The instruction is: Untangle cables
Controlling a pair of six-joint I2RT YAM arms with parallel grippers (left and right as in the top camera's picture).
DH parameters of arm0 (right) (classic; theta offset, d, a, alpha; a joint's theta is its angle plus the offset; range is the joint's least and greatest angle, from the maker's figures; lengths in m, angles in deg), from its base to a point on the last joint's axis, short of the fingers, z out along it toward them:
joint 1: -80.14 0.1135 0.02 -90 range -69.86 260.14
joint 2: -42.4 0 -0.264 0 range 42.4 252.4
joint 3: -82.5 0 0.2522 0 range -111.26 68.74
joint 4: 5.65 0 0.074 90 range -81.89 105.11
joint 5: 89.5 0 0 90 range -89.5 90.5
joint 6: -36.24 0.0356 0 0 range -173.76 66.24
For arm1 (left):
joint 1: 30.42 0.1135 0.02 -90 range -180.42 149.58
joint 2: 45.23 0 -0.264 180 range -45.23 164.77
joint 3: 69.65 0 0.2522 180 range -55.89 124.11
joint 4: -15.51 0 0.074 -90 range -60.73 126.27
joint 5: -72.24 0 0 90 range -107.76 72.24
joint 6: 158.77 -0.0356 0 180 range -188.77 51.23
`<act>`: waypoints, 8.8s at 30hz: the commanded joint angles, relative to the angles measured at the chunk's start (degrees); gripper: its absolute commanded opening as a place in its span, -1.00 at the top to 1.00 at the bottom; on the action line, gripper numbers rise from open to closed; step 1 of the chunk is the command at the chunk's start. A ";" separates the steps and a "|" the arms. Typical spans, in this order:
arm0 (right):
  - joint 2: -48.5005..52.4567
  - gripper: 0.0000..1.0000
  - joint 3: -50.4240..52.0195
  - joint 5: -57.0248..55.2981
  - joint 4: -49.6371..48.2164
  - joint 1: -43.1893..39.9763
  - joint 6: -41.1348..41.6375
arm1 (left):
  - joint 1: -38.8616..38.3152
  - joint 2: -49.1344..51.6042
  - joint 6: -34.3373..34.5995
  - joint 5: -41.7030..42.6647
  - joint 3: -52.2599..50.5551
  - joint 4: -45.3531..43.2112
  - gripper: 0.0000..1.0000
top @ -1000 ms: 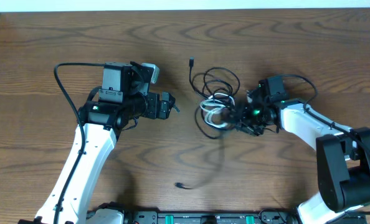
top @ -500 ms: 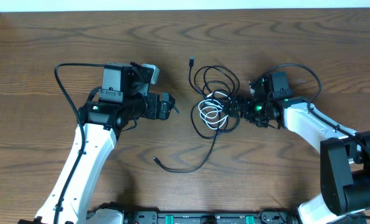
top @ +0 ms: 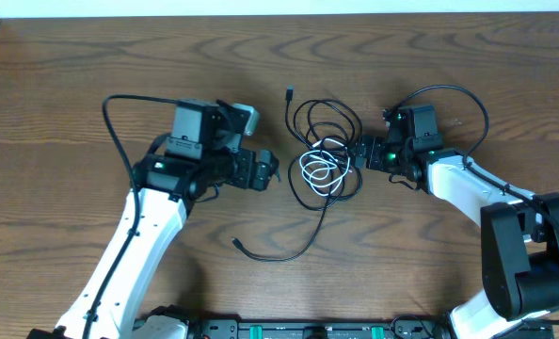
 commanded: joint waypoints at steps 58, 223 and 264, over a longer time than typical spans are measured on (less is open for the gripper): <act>-21.42 0.98 -20.17 -16.09 22.75 11.02 -71.76 | -3.34 4.74 -17.92 24.74 1.25 -10.19 -0.73; -21.38 0.98 -19.89 -6.75 45.00 1.33 -84.26 | -3.67 1.27 -37.24 -5.92 1.25 -12.50 0.85; -12.09 0.14 -19.89 26.34 28.37 -2.36 -62.62 | -3.69 0.02 -0.31 19.28 1.27 -55.76 0.85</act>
